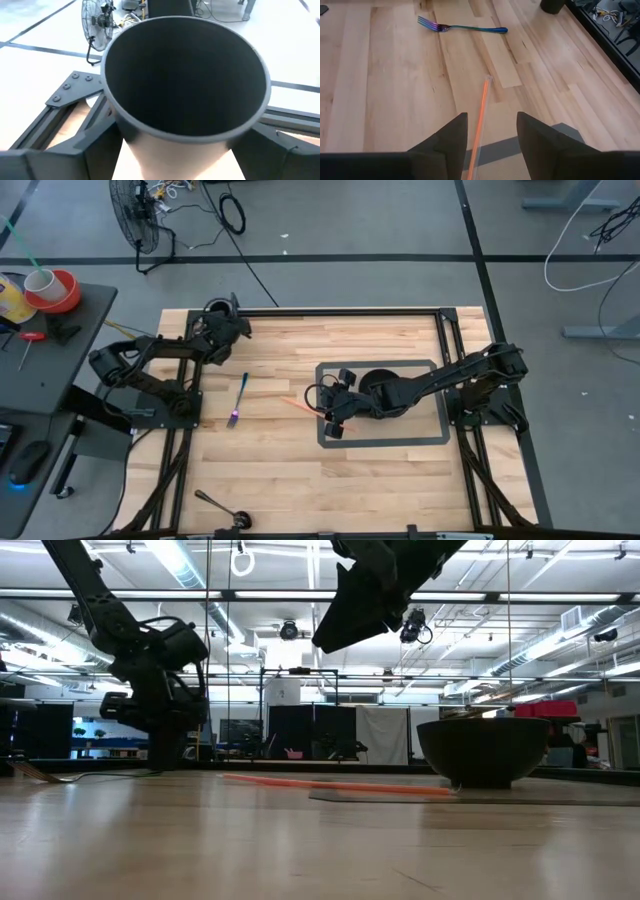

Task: Pick & Place Utensil
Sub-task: Put the black cup on the gray mat to the top left of the black bowl

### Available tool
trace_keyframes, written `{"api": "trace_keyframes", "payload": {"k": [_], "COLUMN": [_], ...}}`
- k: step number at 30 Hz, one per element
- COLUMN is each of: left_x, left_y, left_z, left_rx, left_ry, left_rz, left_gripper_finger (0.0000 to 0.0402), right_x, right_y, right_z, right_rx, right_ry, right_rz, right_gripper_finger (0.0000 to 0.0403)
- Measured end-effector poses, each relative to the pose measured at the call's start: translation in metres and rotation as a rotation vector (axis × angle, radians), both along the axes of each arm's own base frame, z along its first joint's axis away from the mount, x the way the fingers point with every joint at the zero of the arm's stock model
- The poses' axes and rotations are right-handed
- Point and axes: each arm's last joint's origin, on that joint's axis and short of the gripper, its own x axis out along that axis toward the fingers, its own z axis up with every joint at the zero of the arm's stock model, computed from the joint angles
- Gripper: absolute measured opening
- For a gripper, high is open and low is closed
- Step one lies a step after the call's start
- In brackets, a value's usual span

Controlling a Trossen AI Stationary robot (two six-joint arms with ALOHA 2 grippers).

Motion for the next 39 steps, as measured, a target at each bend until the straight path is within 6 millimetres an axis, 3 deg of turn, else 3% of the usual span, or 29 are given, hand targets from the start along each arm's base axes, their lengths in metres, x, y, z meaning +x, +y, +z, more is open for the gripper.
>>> {"api": "trace_keyframes", "payload": {"k": [5,9,15,20,24,31,39], "left_x": [0.013,0.024,0.036,0.053,0.070,0.116,0.184], "left_y": [-0.013,-0.031,-0.065,-0.096,-0.116,-0.131,-0.130], "left_z": [0.007,0.026,0.056,0.068,0.079,0.100,0.111], "left_rx": [-0.029,0.002,0.049,0.086,0.136,0.191,0.208], "left_ry": [0.008,-0.030,-0.133,-0.194,-0.239,-0.151,-0.091], "left_rz": [-0.180,-0.340,-0.645,-0.957,-1.110,-1.226,-1.391], "left_gripper_finger": [0.0326,0.0324,0.0323,0.0323,0.0323,0.0323,0.0323], "right_x": [-0.002,-0.009,-0.029,-0.050,-0.064,-0.099,-0.133], "right_y": [0.008,0.014,0.023,0.027,0.028,0.026,0.026], "right_z": [0.002,0.011,0.030,0.041,0.050,0.063,0.067], "right_rx": [-0.041,-0.063,-0.074,-0.111,-0.124,-0.170,-0.153], "right_ry": [0.011,-0.002,0.012,0.055,0.065,0.102,0.152], "right_rz": [0.055,0.095,0.127,0.099,0.070,-0.075,-0.207], "right_gripper_finger": [0.0172,0.0165,0.0150,0.0144,0.0144,0.0144,0.0144]}}
